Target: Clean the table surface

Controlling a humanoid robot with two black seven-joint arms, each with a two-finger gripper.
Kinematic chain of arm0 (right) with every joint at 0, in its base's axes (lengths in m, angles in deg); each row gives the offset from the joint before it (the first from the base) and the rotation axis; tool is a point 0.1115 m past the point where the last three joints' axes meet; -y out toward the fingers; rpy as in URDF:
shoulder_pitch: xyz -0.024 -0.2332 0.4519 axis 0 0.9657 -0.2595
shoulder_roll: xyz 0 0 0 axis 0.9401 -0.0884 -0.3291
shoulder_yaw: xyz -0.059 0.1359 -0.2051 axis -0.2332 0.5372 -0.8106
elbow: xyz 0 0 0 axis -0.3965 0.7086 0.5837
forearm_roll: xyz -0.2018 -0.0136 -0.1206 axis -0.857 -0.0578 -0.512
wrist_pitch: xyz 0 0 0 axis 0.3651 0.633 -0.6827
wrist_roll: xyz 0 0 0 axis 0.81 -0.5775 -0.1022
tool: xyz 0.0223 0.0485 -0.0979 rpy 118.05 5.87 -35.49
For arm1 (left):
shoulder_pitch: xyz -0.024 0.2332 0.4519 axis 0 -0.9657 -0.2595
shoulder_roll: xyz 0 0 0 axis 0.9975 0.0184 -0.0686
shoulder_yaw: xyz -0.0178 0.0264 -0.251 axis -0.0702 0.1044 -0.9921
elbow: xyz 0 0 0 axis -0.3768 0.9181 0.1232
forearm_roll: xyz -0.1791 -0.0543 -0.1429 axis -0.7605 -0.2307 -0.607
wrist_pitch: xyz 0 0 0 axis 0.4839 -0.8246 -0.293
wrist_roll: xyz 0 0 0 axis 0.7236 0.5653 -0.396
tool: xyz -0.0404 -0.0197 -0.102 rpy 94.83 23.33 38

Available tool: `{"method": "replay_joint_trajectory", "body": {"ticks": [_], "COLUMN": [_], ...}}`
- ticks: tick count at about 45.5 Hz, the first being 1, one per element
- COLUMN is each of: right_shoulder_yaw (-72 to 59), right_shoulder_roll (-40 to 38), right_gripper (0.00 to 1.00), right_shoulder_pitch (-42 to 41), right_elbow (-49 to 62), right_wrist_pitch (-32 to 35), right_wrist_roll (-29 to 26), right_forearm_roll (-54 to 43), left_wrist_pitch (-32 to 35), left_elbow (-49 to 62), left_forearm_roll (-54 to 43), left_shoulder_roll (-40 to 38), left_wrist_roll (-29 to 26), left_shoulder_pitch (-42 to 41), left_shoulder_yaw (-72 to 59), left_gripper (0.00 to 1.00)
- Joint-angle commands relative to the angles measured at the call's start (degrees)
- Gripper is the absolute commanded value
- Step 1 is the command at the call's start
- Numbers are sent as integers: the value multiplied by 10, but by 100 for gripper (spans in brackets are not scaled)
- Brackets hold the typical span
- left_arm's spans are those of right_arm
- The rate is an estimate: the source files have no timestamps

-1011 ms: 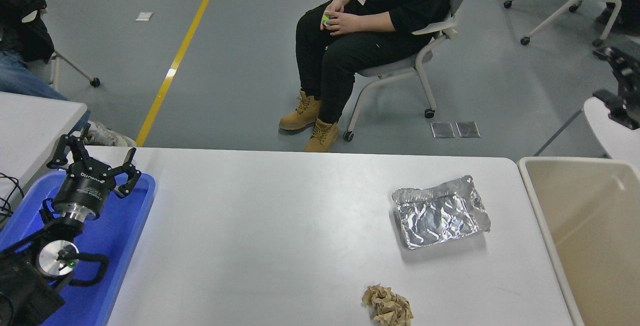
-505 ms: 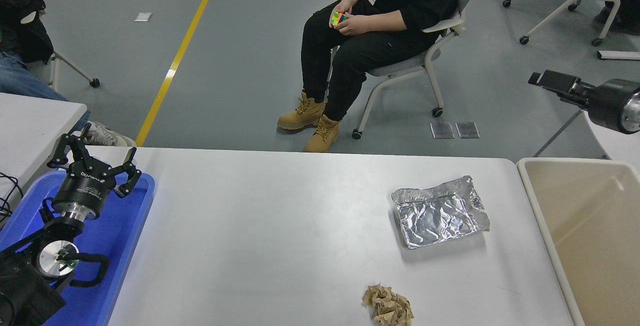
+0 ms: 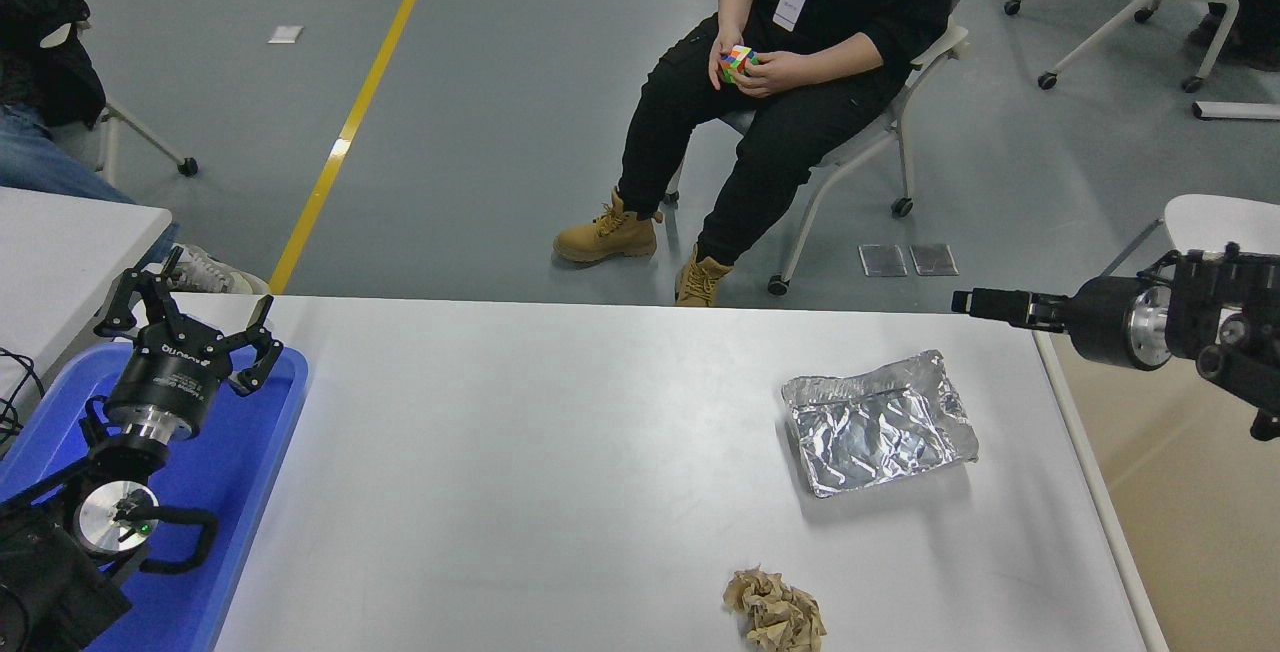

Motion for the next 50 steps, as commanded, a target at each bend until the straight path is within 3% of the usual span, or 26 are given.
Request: {"method": "replay_joint_trajectory", "body": {"ticks": [1,15,26,32,36,46,50], "right_shoulder_yaw": [-7,-14,-72,-76,-76,-77,-77], "right_shoulder_roll": [57,103,124,133,139,146,146], "right_gripper": [98,98,94,93,88,87,81], "right_shoulder_pitch": [57,85,95,101,109,123,125], "right_elbow": [62,118,146,158,159,162,162], "right_wrist_pitch": [-27,-48,-123,-132,-149,-184,-184], "right_wrist_roll": [1,1,1,1,1,1,1], "right_forearm_roll": [-1,-1,4,6,6,6,6], "left_wrist_pitch": [0,0,0,0,0,0,0], "left_elbow": [0,0,0,0,0,0,0], "left_forearm_roll": [0,0,0,0,0,0,0], "left_shoulder_roll": [1,0,0,0,0,1,0], "left_wrist_roll": [0,0,0,0,0,0,0], "left_shoulder_pitch": [0,0,0,0,0,0,0], "left_shoulder_yaw": [0,0,0,0,0,0,0], "left_gripper": [100,100,100,100,100,100,100]}}
